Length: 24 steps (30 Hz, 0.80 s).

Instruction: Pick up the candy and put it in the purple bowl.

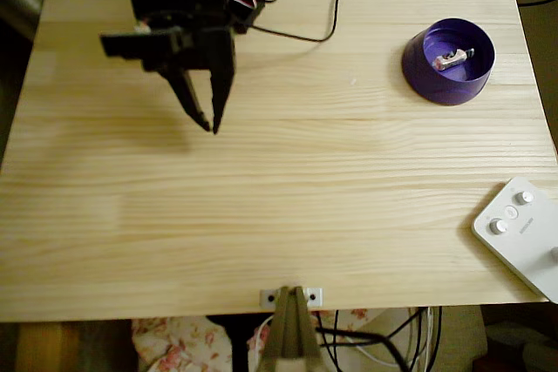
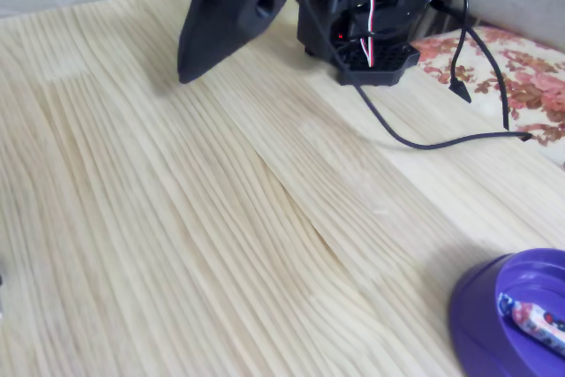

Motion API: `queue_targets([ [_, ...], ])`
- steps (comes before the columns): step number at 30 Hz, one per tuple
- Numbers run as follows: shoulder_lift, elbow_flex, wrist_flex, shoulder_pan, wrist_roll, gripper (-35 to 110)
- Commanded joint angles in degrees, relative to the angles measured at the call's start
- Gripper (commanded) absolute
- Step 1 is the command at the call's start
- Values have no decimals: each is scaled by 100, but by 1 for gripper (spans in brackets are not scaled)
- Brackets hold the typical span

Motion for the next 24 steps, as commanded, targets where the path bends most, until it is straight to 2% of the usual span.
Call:
queue_targets([
  [1, 492, -97, 281, 114, -53, 1],
  [5, 782, -97, 923, 167, 26, 1],
  [24, 782, -97, 932, 237, 132, 0],
])
